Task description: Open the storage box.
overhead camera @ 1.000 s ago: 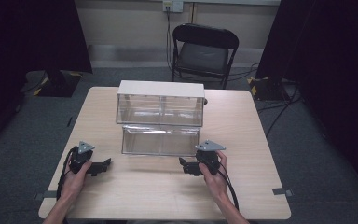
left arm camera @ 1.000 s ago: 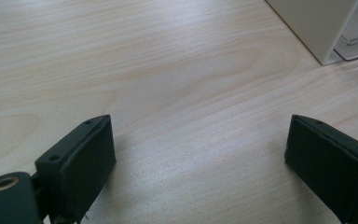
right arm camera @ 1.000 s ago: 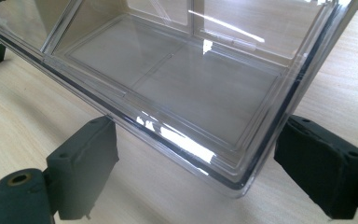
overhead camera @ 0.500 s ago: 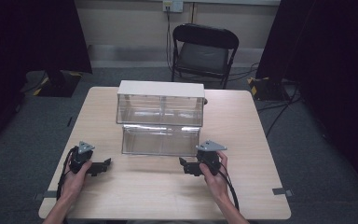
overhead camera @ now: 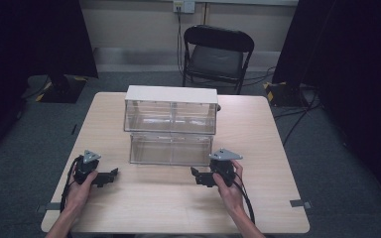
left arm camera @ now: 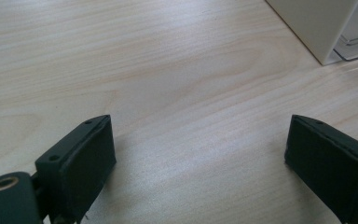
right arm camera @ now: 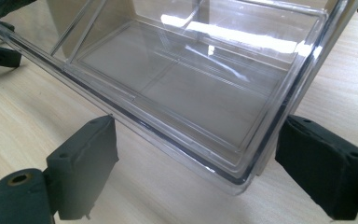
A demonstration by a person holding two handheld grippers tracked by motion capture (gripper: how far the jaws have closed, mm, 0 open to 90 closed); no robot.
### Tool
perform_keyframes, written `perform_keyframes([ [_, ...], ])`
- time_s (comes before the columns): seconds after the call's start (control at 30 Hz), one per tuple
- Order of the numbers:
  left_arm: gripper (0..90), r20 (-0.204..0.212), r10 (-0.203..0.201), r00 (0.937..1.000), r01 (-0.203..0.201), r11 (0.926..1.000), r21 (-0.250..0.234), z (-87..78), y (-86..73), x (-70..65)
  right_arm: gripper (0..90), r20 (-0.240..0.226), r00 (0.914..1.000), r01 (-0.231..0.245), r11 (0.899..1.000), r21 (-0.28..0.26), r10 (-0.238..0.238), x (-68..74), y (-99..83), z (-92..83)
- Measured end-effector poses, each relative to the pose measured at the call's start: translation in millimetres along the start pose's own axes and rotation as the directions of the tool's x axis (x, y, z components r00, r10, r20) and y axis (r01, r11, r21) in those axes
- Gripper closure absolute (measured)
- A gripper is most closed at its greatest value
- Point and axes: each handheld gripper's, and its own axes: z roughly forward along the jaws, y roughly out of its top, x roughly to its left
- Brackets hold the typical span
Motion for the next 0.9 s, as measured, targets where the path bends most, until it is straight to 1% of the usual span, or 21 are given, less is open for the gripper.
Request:
perform_keyframes([
  [0.53,7.9,0.001,0.000,1.0000,0.000,1.0000,0.000,0.1,0.0,0.0,11.9,0.000,1.0000,-0.001,1.000,-0.008,0.001,1.7,1.8,-3.6],
  [0.67,7.9,0.000,-0.001,1.0000,0.001,1.0000,0.000,0.1,0.0,-0.1,12.3,0.004,1.0000,0.000,1.000,-0.021,0.000,1.9,3.1,-5.0],
  [0.7,7.9,0.000,0.000,1.0000,0.000,1.0000,0.000,0.0,0.0,0.0,12.0,0.003,1.0000,-0.003,1.000,-0.020,0.003,2.0,3.9,-5.8],
  [0.73,7.9,0.000,0.000,1.0000,0.000,1.0000,0.000,0.0,0.0,0.0,9.8,-0.004,1.0000,-0.001,1.000,-0.025,0.001,0.8,5.6,-6.7],
  [0.9,7.9,0.000,0.000,1.0000,0.000,1.0000,0.000,0.0,0.0,0.0,8.9,-0.010,1.0000,-0.002,0.999,-0.033,0.001,0.0,6.9,-7.6],
])
